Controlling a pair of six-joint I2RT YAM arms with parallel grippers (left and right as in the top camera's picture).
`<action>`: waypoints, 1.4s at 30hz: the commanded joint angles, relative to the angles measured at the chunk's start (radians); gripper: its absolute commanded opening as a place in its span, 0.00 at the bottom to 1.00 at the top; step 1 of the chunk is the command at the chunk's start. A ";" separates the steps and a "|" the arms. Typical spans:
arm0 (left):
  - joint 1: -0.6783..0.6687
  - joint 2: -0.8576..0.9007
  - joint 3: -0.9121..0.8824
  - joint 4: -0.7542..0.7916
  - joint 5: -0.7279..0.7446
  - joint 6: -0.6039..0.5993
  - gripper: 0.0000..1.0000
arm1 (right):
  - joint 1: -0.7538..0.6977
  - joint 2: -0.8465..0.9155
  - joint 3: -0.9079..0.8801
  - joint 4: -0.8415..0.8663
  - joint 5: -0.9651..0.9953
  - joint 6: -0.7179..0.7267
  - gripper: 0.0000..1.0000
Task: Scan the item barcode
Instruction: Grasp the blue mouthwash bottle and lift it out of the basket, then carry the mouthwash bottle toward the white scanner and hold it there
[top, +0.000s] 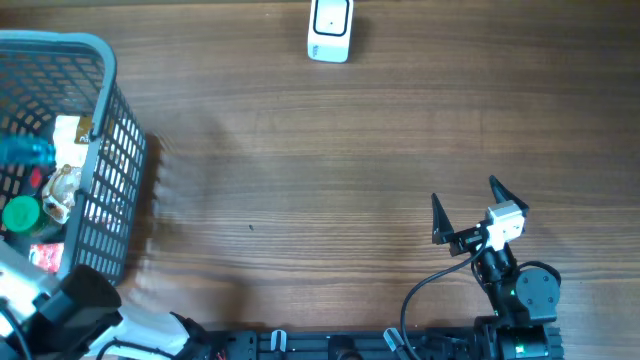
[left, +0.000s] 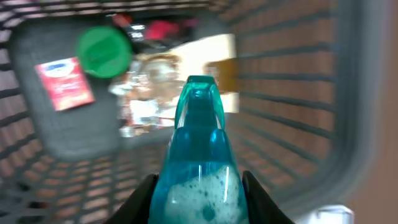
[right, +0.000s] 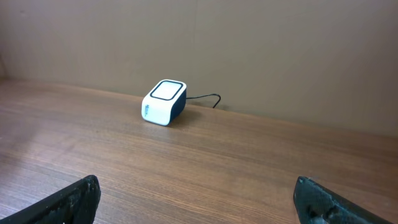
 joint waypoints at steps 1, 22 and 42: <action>-0.063 -0.103 0.114 0.016 0.175 -0.004 0.31 | 0.006 -0.007 -0.001 0.002 0.010 0.010 1.00; -1.080 0.187 0.120 0.126 -0.375 -0.589 0.34 | 0.006 -0.007 -0.001 0.002 0.010 0.010 1.00; -1.214 0.452 -0.262 0.229 -0.493 -1.184 0.38 | 0.006 -0.007 -0.001 0.002 0.010 0.011 1.00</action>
